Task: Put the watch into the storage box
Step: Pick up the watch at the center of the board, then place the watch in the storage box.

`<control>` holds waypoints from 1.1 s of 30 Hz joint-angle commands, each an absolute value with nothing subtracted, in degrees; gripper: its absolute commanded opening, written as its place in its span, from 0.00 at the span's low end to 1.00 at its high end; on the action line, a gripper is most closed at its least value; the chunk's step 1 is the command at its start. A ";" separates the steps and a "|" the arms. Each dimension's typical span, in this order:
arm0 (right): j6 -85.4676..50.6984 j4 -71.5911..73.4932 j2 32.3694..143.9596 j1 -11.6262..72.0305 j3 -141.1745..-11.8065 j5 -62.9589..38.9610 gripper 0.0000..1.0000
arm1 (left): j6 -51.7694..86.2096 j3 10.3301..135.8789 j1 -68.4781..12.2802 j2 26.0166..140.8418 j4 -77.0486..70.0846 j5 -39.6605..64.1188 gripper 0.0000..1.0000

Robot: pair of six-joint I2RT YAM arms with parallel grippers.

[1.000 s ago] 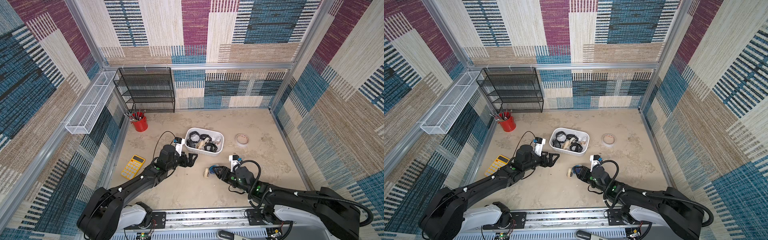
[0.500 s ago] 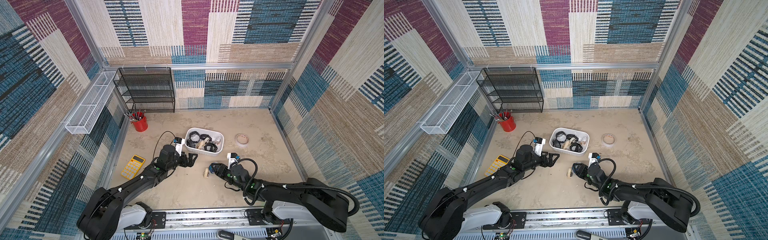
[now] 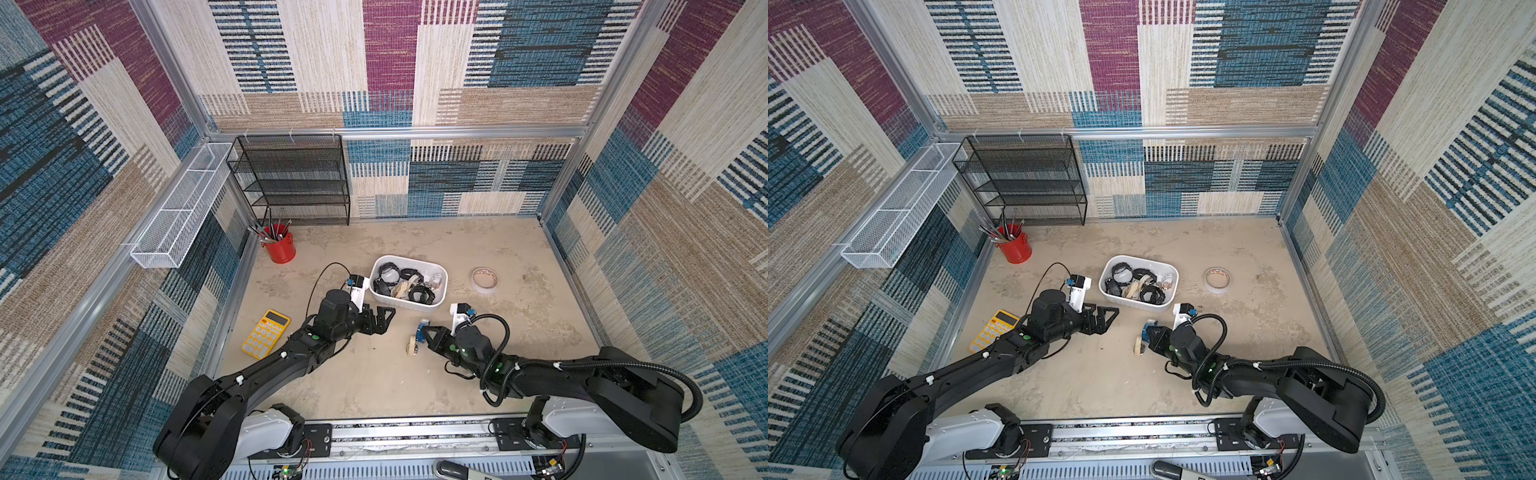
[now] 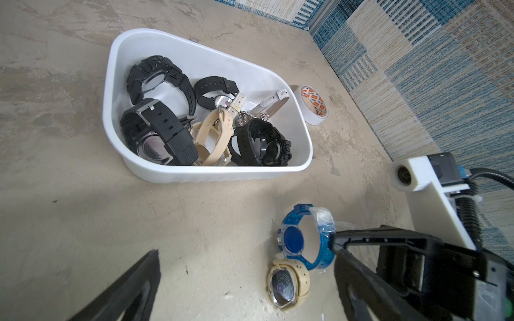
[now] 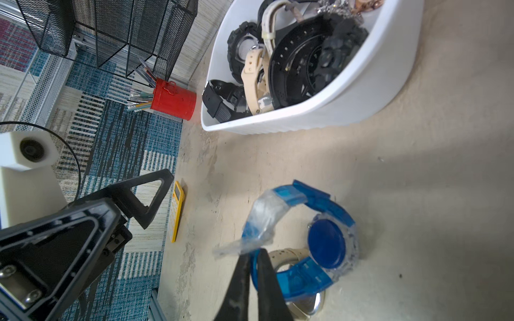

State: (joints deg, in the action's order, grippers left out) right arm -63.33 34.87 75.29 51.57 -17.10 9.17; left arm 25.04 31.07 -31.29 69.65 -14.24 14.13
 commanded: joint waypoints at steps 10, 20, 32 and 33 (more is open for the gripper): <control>-53.28 17.75 63.82 51.68 -23.46 14.23 0.01 | 25.05 30.76 -31.29 69.89 -15.37 17.78 0.98; -36.65 -1.77 63.85 49.60 -38.92 15.44 0.00 | 25.13 31.03 -31.29 69.45 -17.79 23.96 0.98; -20.02 -9.69 83.48 41.16 -57.45 4.80 0.00 | 24.39 31.29 -31.27 66.73 -15.35 23.91 0.97; -19.15 -10.15 85.00 40.60 -58.77 4.76 0.00 | 24.26 31.29 -31.27 66.47 -15.05 23.69 0.97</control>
